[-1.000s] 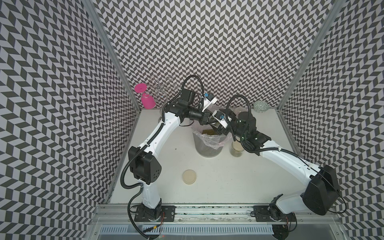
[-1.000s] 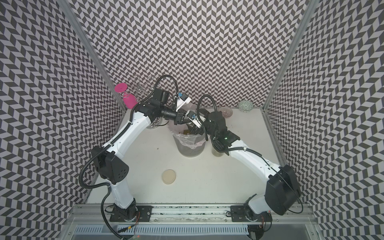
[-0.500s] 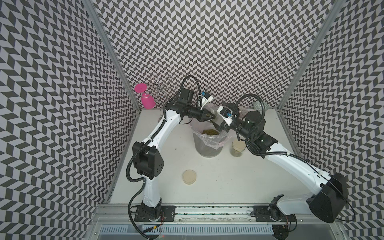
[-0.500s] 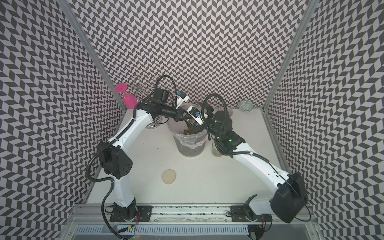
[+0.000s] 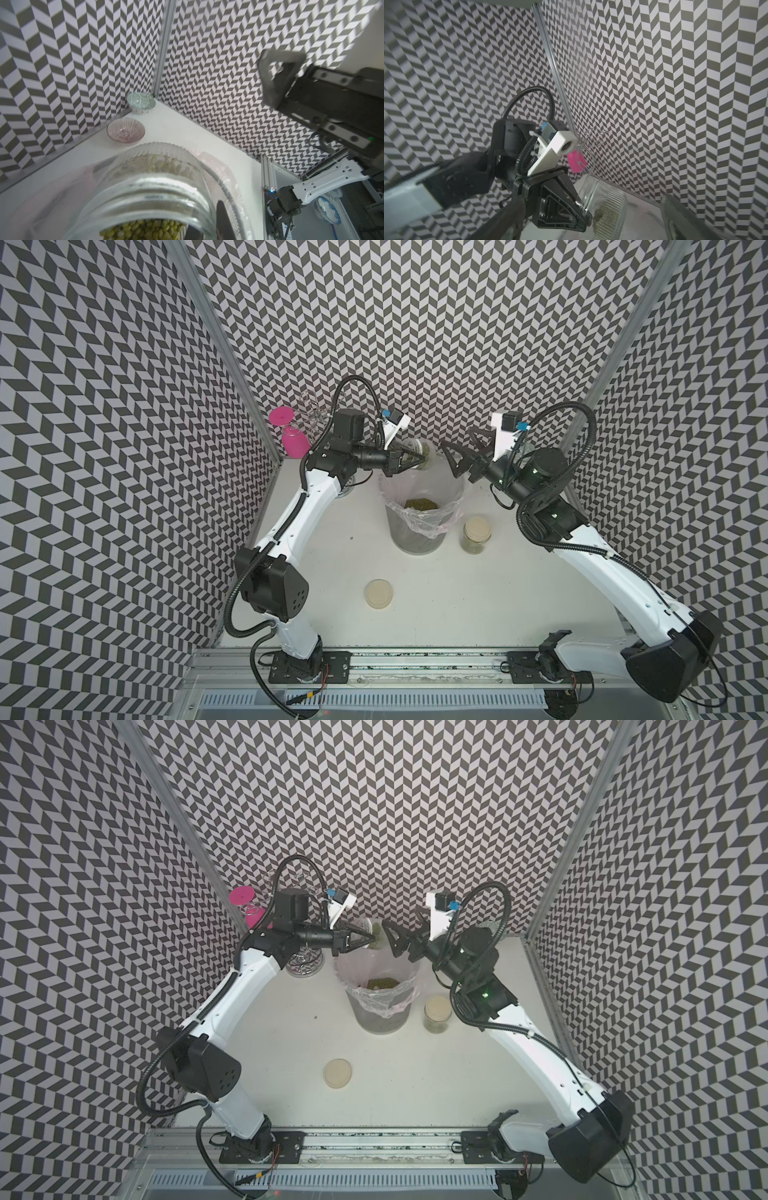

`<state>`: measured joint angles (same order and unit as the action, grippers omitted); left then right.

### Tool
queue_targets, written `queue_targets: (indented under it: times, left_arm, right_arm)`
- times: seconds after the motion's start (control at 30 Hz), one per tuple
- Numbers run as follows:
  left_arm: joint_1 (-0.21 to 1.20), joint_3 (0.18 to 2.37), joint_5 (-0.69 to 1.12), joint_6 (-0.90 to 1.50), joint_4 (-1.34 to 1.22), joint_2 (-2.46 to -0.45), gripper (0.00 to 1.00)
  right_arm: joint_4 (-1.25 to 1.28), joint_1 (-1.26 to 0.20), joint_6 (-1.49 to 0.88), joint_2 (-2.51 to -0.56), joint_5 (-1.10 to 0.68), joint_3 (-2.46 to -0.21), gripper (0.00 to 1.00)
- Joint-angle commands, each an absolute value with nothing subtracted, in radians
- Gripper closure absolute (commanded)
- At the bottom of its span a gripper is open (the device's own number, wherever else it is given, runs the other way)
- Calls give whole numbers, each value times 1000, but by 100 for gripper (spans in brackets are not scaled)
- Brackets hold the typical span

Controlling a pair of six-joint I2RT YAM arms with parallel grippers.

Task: Empty moldy mung beans from jars
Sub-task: Pour the moldy mung beans from the jar into the trash bin.

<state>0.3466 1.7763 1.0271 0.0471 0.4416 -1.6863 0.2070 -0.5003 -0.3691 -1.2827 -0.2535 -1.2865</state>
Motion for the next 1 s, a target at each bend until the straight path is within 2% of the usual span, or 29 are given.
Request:
queue_targets:
  times: [0.0, 0.1, 0.27, 0.37, 0.7, 0.97]
  left_arm:
    - [346, 1718, 1147, 153, 136, -1603, 100]
    - [342, 1668, 1191, 247, 1, -1572, 100]
    - [342, 1687, 1200, 265, 14, -1582, 100]
    - [342, 1685, 1201, 264, 27, -1585, 100]
    - [347, 1667, 1190, 279, 47, -1607, 100]
    - [373, 1654, 1178, 282, 65, -1631, 100]
  right_arm:
    - [349, -463, -748, -1288, -325, -1249, 1]
    - [456, -440, -947, -1307, -368, -1201, 1]
    - [659, -439, -1230, -1365, -417, -1122, 1]
    - [675, -443, -1330, -1402, -456, -1114, 1]
    - [820, -541, -1470, -1422, -328, -1028, 1]
    - [830, -570, -1512, -1423, -243, -1016, 1]
